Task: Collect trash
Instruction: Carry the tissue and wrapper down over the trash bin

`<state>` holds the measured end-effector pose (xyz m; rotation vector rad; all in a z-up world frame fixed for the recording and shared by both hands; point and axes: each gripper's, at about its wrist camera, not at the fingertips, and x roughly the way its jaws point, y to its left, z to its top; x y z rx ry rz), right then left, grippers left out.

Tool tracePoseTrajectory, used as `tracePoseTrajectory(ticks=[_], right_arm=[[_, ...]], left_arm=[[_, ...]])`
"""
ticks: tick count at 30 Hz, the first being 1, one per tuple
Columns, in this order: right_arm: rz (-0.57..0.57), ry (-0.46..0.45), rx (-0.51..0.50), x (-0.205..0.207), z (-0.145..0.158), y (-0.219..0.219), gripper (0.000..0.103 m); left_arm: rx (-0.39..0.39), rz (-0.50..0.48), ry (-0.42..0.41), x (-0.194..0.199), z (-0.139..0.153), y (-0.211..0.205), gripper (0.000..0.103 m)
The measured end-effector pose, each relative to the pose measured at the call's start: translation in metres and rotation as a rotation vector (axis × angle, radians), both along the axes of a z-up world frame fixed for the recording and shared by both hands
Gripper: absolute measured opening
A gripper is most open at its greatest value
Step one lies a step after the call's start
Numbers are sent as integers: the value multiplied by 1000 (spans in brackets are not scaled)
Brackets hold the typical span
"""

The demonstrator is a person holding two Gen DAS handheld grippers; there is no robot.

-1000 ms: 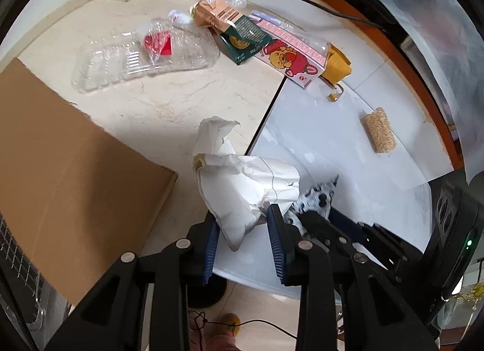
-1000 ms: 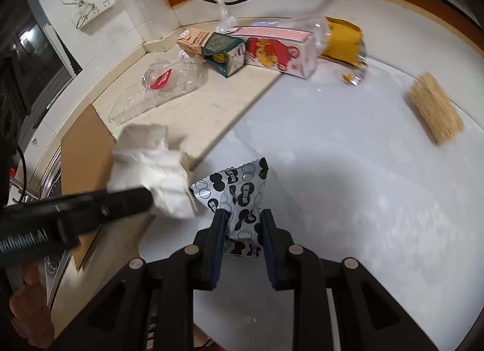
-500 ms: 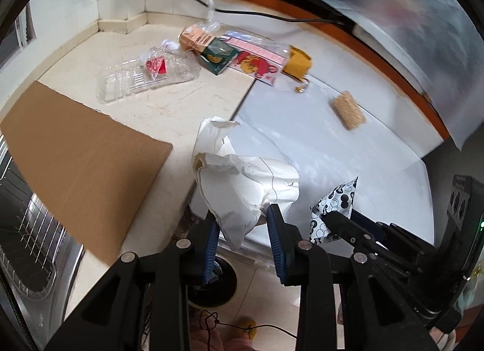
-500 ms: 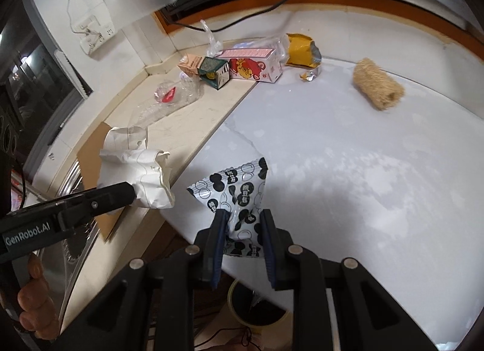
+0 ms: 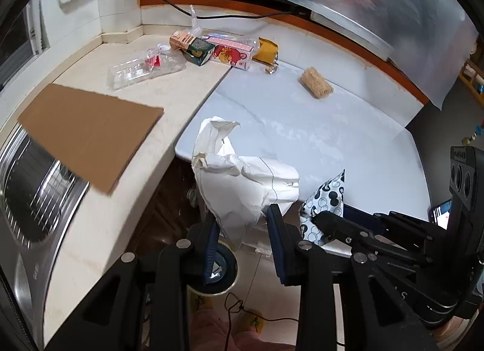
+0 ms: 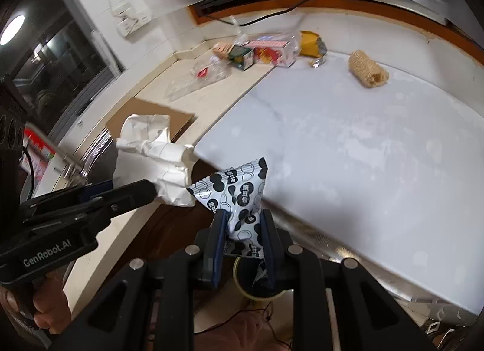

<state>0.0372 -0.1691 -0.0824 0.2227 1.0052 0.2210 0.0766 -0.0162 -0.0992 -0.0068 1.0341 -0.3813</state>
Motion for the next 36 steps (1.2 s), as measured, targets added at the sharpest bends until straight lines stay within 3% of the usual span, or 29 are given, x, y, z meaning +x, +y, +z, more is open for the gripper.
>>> tracePoseTrajectory(ticks=[6, 15, 21, 36], right_arm=[[54, 28, 0, -29, -10, 1, 22], [89, 106, 19, -49, -51, -1, 22], [95, 189, 45, -51, -96, 4, 22], [22, 387, 110, -36, -248, 9, 23]], left_arm=[[17, 30, 24, -31, -13, 5, 29], [72, 79, 133, -57, -67, 10, 29], [129, 100, 185, -58, -107, 15, 29], [196, 134, 366, -23, -263, 32, 29]])
